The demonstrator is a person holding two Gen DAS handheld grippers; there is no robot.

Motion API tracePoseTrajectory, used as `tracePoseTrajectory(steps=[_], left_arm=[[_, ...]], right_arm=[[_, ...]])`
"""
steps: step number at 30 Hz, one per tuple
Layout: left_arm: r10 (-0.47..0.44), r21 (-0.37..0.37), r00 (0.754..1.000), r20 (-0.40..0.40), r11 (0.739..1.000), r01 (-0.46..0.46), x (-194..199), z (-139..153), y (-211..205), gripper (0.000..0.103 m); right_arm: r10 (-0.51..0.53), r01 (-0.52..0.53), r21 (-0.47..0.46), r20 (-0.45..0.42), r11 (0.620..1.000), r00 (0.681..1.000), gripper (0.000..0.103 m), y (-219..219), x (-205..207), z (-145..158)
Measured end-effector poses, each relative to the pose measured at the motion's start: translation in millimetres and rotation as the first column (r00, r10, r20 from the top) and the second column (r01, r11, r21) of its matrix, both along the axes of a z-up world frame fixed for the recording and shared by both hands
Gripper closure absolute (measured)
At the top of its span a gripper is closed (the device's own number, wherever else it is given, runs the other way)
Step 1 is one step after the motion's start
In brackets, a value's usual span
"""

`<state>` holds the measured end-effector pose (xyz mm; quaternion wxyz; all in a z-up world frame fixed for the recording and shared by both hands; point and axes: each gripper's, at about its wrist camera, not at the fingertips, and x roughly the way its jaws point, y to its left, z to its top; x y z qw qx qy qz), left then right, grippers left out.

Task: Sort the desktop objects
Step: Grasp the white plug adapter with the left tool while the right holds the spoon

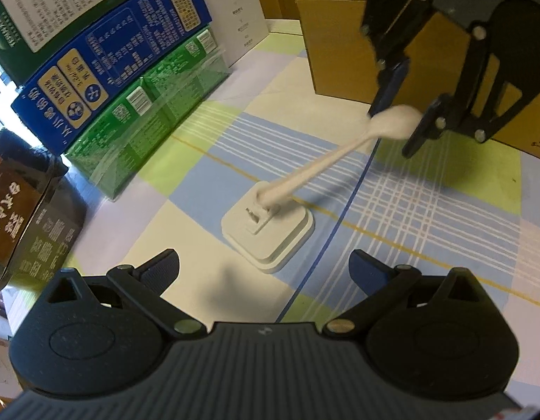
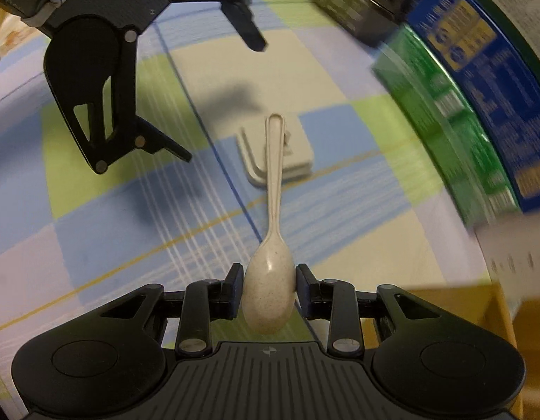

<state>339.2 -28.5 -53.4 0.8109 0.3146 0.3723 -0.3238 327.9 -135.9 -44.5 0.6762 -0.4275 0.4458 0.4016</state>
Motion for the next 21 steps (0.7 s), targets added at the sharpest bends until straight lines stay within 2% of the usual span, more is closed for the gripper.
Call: tracePoseTrajectory(steps=[5, 14, 17, 21], left_arm=[[-0.01, -0.018, 1.0, -0.009, 1.0, 0.01, 15.1, -9.5, -10.1, 0.002], [-0.039, -0.023, 0.999, 0.002, 0.999, 0.039, 36.9, -29.1, -29.3, 0.002], [-0.043, -0.039, 0.999, -0.016, 0.998, 0.042, 42.5, -32.4, -30.8, 0.002], [-0.031, -0.035, 0.997, -0.066, 0.999, 0.028, 43.4, -36.5, -32.4, 0.021]], right_arm=[[-0.159, 0.16, -0.024, 0.035, 0.987, 0.987, 0.074, -11.0, 9.3, 1.2], [-0.229, 0.231, -0.039, 0.049, 0.972, 0.972, 0.074, -13.8, 23.4, -9.9], [-0.24, 0.241, -0.037, 0.041, 0.97, 0.97, 0.074, -16.7, 25.2, -13.8], [-0.249, 0.25, -0.036, 0.031, 0.968, 0.968, 0.074, -19.9, 26.2, -17.8]])
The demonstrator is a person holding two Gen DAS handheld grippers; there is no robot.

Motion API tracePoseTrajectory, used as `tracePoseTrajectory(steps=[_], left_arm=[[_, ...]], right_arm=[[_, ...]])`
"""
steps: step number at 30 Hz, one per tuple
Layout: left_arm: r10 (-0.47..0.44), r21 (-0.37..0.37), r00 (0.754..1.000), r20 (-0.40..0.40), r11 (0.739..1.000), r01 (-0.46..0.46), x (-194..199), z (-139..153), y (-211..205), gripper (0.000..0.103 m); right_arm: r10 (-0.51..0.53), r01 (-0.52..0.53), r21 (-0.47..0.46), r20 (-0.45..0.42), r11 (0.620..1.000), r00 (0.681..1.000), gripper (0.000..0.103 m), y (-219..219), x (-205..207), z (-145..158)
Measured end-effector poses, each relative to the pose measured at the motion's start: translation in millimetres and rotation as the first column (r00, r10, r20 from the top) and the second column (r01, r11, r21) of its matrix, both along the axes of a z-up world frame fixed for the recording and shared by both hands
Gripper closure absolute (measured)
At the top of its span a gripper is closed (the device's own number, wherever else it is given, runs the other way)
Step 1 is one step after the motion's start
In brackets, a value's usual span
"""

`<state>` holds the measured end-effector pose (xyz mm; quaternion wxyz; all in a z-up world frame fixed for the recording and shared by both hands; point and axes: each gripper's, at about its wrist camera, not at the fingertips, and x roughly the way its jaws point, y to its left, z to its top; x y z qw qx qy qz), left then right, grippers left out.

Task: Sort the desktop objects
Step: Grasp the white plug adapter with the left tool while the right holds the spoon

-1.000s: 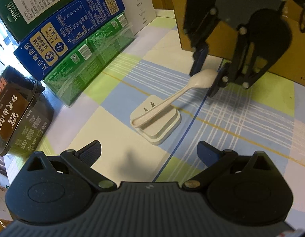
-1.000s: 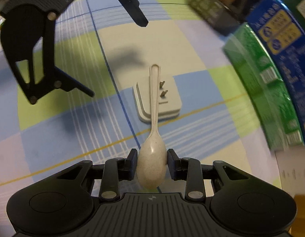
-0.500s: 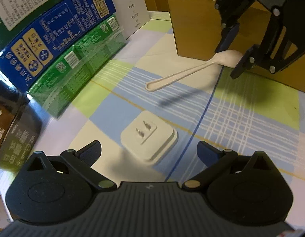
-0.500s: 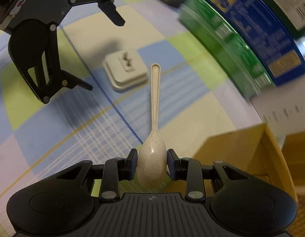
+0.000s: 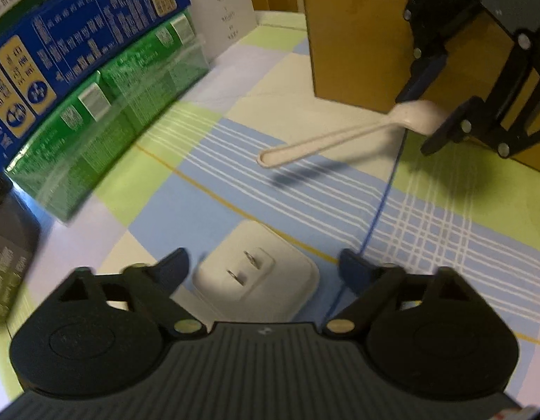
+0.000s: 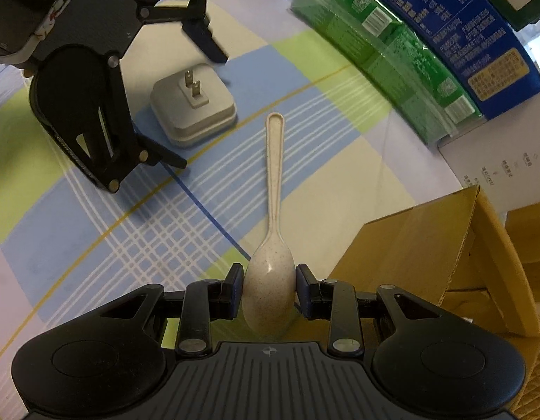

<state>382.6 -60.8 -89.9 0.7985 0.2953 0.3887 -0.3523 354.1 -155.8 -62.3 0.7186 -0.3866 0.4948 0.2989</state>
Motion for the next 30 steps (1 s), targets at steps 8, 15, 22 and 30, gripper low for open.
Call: tracePoseTrajectory(steps=[8, 15, 22, 30], left_arm=[[0.008, 0.066, 1.0, -0.026, 0.998, -0.006, -47.0, -0.4, -2.7, 0.029], [0.105, 0.051, 0.991, -0.085, 0.994, -0.101, -123.4, 2.0, 10.3, 0.029], [0.151, -0.007, 0.984, -0.098, 0.988, -0.152, -207.4, 5.6, 16.0, 0.029], [0.058, -0.054, 0.997, -0.051, 0.997, -0.061, -232.2, 7.5, 25.6, 0.02]], right_arm=[[-0.015, 0.016, 0.036, -0.014, 0.999, 1.0, 0.074, 0.0, -8.6, 7.6], [-0.043, 0.047, 0.108, -0.041, 0.993, 0.998, 0.074, -2.1, -51.0, 24.5], [-0.092, 0.114, 0.21, -0.112, 0.971, 0.989, 0.074, -11.7, -133.7, 19.8], [-0.248, 0.273, 0.268, -0.124, 0.924, 0.961, 0.074, -39.6, -190.3, -5.7]])
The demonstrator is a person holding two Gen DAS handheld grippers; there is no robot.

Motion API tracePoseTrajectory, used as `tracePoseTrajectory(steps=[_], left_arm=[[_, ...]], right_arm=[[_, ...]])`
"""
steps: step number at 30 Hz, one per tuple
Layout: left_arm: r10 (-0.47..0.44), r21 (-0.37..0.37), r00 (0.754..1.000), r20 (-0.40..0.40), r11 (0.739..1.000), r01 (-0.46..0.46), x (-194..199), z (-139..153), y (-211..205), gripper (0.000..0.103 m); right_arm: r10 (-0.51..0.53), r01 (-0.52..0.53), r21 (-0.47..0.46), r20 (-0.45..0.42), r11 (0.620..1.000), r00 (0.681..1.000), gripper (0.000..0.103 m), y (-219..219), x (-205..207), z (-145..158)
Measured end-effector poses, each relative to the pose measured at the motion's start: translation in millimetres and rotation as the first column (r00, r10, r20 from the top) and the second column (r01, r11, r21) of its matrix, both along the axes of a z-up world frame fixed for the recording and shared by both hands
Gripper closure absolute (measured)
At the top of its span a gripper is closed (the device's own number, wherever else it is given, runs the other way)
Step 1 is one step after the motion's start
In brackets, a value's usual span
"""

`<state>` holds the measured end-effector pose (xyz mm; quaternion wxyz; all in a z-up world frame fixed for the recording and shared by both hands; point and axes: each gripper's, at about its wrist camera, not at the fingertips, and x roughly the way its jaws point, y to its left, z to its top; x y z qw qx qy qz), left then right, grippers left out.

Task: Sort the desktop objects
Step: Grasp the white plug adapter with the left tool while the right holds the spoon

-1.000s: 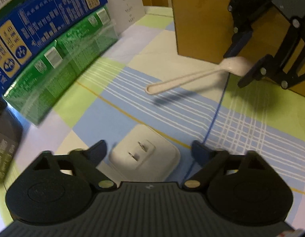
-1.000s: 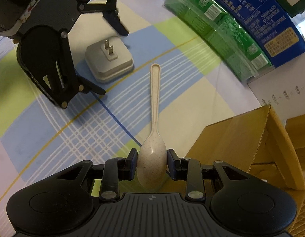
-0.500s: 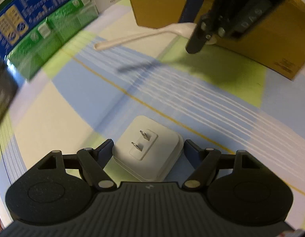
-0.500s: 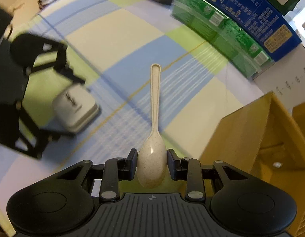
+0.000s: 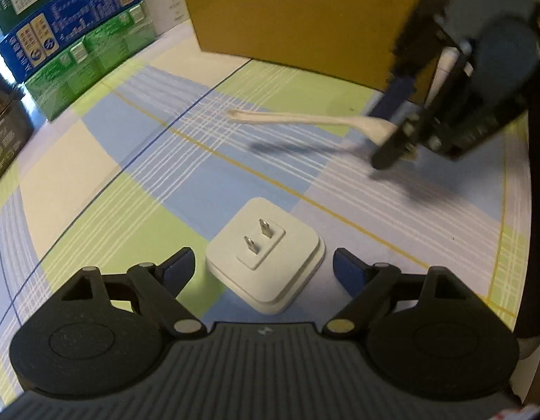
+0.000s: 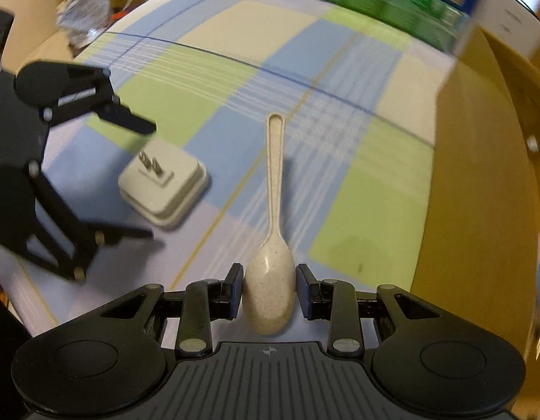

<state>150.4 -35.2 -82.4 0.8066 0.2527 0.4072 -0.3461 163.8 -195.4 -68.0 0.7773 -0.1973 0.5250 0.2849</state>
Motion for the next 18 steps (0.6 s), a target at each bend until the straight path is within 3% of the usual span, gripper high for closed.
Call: tracePoseTrajectory(steps=[3, 8, 12, 15, 18], left_arm=[[-0.052, -0.007, 0.999, 0.013, 0.999, 0.052, 2.3, -2.3, 1.1, 0.02], [-0.073, -0.016, 0.996, -0.057, 0.997, 0.072, 15.0, -11.2, 1.3, 0.021], [-0.04, -0.05, 0.994, -0.098, 0.998, 0.035, 2.5, -2.8, 5.2, 0.021], [-0.071, -0.053, 0.987, -0.146, 0.997, 0.064, -12.5, 2.7, 1.4, 0.021], [-0.08, -0.018, 0.99, -0.113, 0.997, 0.078, -22.8, 5.9, -4.7, 0.021]], right_arm=[[-0.054, 0.054, 0.006, 0.022, 0.999, 0.998, 0.074, -8.7, -9.1, -5.1], [-0.101, 0.101, 0.004, 0.061, 0.995, 0.993, 0.073, -12.5, -17.3, -11.8], [-0.118, 0.117, 0.018, 0.07, 0.993, 0.991, 0.073, -17.0, -23.4, -13.2], [-0.131, 0.128, 0.034, 0.075, 0.991, 0.989, 0.073, -19.8, -26.9, -13.8], [-0.146, 0.143, 0.045, 0.087, 0.989, 0.985, 0.073, -23.3, -30.9, -13.3]])
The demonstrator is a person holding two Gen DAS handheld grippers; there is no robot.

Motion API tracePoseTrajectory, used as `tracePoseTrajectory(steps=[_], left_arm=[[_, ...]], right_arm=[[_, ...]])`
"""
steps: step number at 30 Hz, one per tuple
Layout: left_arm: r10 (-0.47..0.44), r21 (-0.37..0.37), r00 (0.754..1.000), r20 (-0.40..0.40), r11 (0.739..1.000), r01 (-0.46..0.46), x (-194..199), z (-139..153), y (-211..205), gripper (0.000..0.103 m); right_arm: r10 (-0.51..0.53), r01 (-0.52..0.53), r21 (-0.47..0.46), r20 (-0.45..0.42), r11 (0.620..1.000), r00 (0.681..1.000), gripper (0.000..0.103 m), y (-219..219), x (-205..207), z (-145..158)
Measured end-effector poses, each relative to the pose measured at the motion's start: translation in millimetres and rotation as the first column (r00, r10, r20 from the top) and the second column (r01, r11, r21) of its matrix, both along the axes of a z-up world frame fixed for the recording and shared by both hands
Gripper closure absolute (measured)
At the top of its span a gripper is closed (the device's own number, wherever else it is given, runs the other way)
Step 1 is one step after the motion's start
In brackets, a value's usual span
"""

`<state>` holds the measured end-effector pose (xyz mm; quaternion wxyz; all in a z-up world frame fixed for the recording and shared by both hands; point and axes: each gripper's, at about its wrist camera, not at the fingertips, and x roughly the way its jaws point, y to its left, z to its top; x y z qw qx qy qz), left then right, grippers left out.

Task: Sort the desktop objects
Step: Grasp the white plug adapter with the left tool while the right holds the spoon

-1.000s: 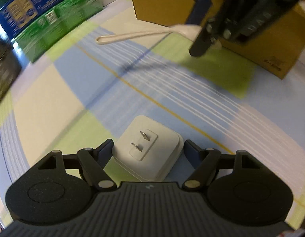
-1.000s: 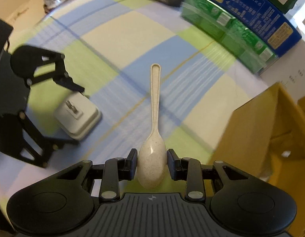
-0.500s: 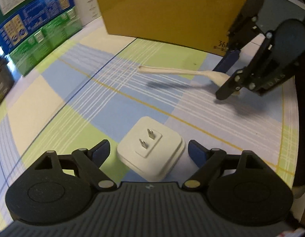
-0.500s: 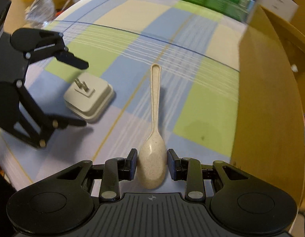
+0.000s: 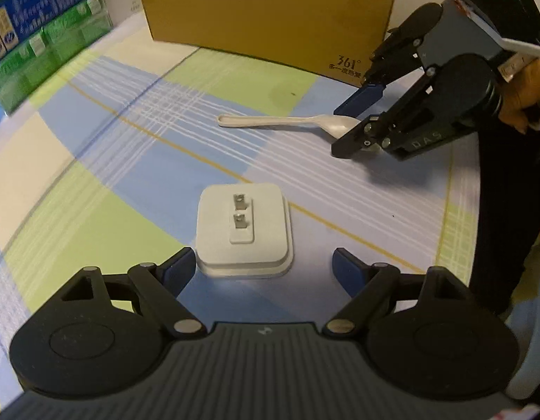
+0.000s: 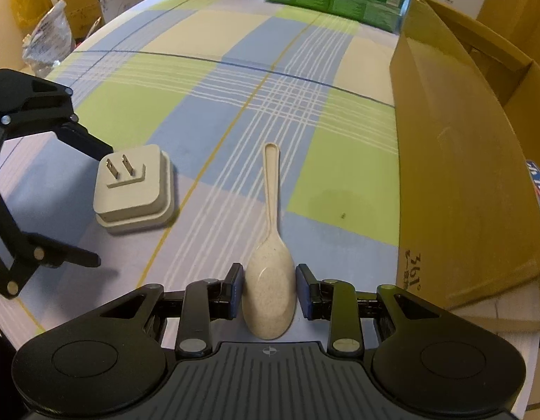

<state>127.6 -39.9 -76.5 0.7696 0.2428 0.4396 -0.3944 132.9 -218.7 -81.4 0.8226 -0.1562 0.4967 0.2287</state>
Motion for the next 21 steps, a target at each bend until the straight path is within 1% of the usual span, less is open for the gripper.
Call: tracePoseTrajectory(steps=[2, 4, 7, 8, 9, 12, 14, 16, 17, 18, 21], left_arm=[[0.048, -0.005, 0.999, 0.014, 0.999, -0.048, 3.8, -0.7, -2.5, 0.021], [0.101, -0.012, 0.995, 0.011, 0.995, -0.1, 10.4, -6.1, -6.5, 0.021], [0.176, 0.014, 0.984, 0.01, 0.984, -0.176, 15.8, -15.3, -15.4, 0.03], [0.197, 0.008, 0.98, 0.004, 0.98, -0.197, 15.7, -16.0, -17.6, 0.034], [0.212, -0.001, 0.977, -0.003, 0.977, -0.212, 14.9, -15.7, -18.0, 0.035], [0.286, -0.013, 0.958, -0.013, 0.958, -0.286, 12.8, -16.2, -19.6, 0.038], [0.329, -0.033, 0.944, -0.015, 0.944, -0.329, 11.3, -17.2, -19.2, 0.04], [0.358, -0.048, 0.934, -0.005, 0.932, -0.358, 8.9, -17.9, -19.0, 0.04], [0.371, -0.055, 0.928, 0.0, 0.927, -0.371, 6.0, -17.6, -18.9, 0.04], [0.381, -0.063, 0.925, 0.004, 0.923, -0.38, 3.9, -17.8, -18.5, 0.04], [0.397, -0.087, 0.918, 0.017, 0.915, -0.394, -1.3, -19.3, -17.6, 0.04]], right_arm=[[-0.011, 0.01, 0.004, 0.014, 1.0, 1.0, 0.073, -2.8, -3.1, -0.3], [-0.022, 0.022, 0.008, 0.028, 1.0, 0.999, 0.073, -4.6, -5.5, -1.2], [-0.028, 0.027, 0.008, 0.061, 1.0, 0.998, 0.073, -5.2, -9.9, -1.7], [-0.026, 0.025, 0.012, 0.07, 1.0, 0.997, 0.073, -5.0, -11.3, -2.1], [-0.027, 0.026, 0.018, 0.079, 0.999, 0.997, 0.073, -5.7, -12.3, -2.9], [-0.044, 0.039, 0.055, 0.095, 0.998, 0.995, 0.073, -10.2, -13.7, -4.7], [-0.054, 0.046, 0.079, 0.101, 0.996, 0.993, 0.073, -13.8, -15.0, -5.7], [-0.065, 0.055, 0.098, 0.099, 0.994, 0.993, 0.067, -16.9, -15.0, -6.2], [-0.071, 0.061, 0.098, 0.1, 0.993, 0.992, 0.061, -17.8, -14.5, -6.6], [-0.077, 0.067, 0.102, 0.099, 0.992, 0.992, 0.059, -19.4, -14.2, -6.7], [-0.079, 0.067, 0.121, 0.092, 0.99, 0.993, 0.059, -22.6, -14.1, -6.3]])
